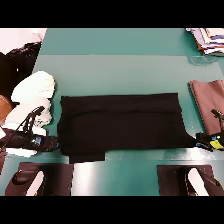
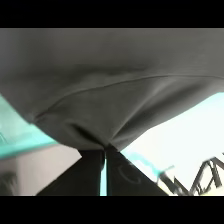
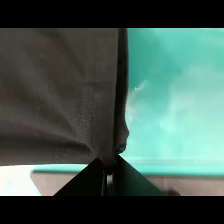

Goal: Fold the shirts.

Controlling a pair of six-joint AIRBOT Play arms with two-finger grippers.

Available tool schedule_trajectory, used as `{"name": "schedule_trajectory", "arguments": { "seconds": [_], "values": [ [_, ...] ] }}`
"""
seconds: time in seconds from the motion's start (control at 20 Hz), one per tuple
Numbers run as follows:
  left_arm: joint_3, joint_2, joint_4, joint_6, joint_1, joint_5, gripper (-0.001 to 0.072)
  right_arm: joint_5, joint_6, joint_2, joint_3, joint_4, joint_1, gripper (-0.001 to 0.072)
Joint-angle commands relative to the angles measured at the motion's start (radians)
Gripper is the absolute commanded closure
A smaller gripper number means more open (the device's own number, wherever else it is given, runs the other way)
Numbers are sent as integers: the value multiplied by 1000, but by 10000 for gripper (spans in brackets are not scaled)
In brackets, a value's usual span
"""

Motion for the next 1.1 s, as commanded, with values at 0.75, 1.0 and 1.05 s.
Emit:
{"name": "schedule_trajectory", "arguments": {
  "seconds": [0.75, 1.0, 1.05],
  "values": [
    [439, -794, -8, 102, 0, 538, 677, -103, 89, -739, 720, 56, 351, 695],
    [446, -818, -10, 100, 0, 602, 107, -124, 80, -887, 848, 277, 287, 331],
    [448, -818, -9, 101, 0, 592, 102, -119, 71, -900, 860, 309, 267, 324]
  ]
}}
